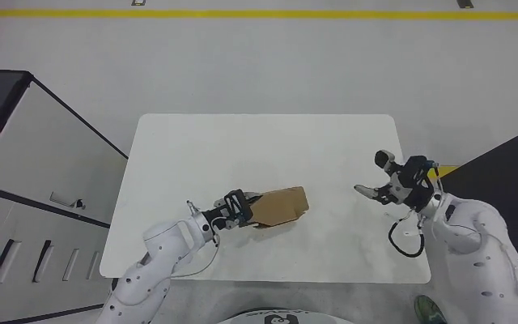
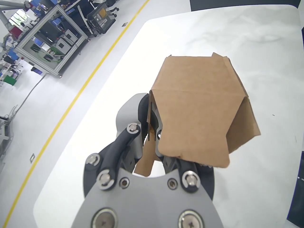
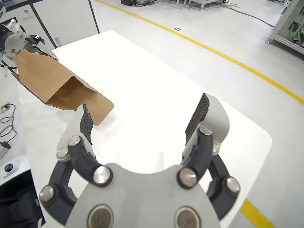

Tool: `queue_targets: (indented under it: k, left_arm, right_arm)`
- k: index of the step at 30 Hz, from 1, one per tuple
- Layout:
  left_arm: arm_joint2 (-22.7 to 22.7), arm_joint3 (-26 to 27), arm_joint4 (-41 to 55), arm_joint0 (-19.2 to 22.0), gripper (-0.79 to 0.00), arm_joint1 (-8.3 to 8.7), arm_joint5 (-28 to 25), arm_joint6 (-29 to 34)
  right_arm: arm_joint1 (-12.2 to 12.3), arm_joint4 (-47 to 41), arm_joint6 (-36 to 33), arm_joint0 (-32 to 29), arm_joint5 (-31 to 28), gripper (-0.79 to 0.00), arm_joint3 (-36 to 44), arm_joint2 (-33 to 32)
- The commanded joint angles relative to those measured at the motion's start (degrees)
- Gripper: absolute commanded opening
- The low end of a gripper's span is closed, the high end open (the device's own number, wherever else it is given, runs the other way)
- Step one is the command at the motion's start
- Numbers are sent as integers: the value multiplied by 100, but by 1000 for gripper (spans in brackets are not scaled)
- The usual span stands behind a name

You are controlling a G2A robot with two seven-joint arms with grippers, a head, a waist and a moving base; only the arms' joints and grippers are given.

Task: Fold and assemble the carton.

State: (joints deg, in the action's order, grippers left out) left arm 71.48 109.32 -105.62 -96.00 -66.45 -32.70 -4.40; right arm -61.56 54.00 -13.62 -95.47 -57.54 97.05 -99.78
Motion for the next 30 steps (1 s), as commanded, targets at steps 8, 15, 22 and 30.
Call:
queue_targets:
  k: [8, 15, 22, 30]
  left_arm:
    - [29, -158, 697, 192, -785, 33, -551, -32]
    - [0, -184, 746, 282, -785, 55, -525, -10]
    - [-47, -206, 815, 273, -785, 53, -474, -13]
    - [-102, -318, 1105, 394, -785, 86, -804, -181]
  right_arm:
    - [626, -4436, -3325, 598, 11, 0, -439, 1129]
    - [1097, -5758, -3869, 821, 555, 0, -401, 1847]
    - [1072, -6364, -3856, 723, 674, 0, -372, 2135]
    - [1149, -8633, -5196, 1345, 1883, 0, -813, 2861]
